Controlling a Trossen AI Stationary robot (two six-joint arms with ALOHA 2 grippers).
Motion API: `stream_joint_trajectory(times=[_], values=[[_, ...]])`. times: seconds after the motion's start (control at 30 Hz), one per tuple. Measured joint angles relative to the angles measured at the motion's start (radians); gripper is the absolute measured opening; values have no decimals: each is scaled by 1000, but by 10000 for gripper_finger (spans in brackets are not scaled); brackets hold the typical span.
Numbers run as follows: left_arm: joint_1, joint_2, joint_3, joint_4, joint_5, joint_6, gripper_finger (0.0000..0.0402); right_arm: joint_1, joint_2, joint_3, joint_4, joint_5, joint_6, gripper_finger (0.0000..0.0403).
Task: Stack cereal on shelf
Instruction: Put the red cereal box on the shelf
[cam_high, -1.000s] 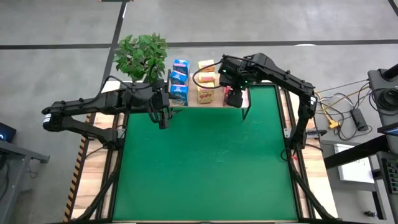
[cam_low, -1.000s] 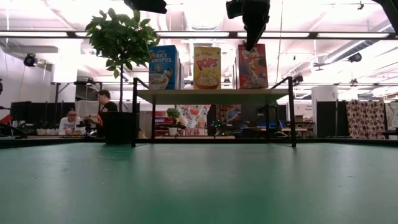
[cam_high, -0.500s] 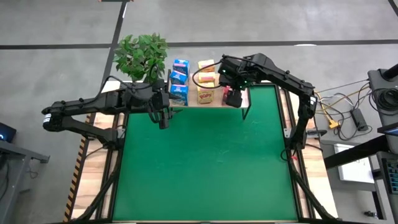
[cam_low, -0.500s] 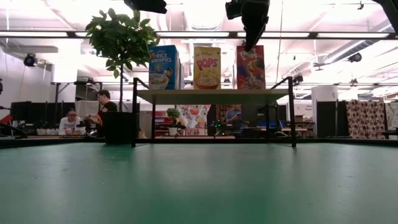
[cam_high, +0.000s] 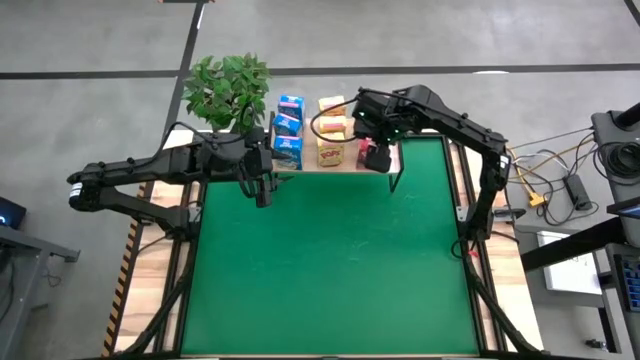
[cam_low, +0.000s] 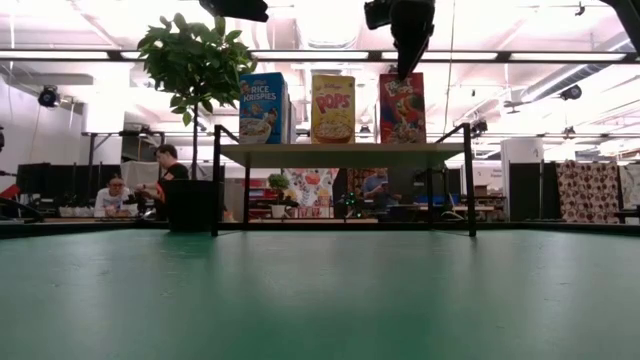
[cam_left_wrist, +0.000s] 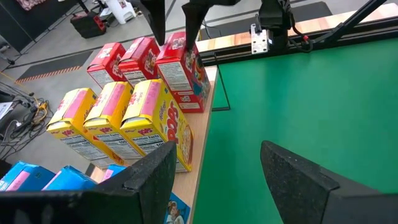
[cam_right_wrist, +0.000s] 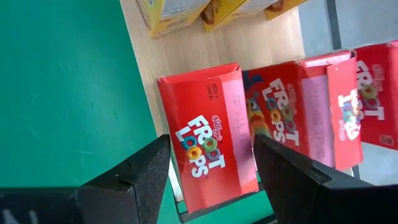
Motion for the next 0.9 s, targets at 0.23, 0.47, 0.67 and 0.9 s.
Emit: stream_joint_trajectory(times=[0.23, 0.47, 0.67, 0.9], values=[[0, 0, 0, 6, 0, 0, 217, 0, -6, 64, 4, 0, -1, 221], [0, 0, 1, 15, 0, 7, 217, 1, -4, 71, 118, -11, -72, 200], [0, 0, 1, 15, 0, 8, 217, 2, 25, 68, 139, -73, -130, 114], [0, 0, 1, 15, 0, 8, 217, 2, 64, 67, 135, -89, -155, 27]])
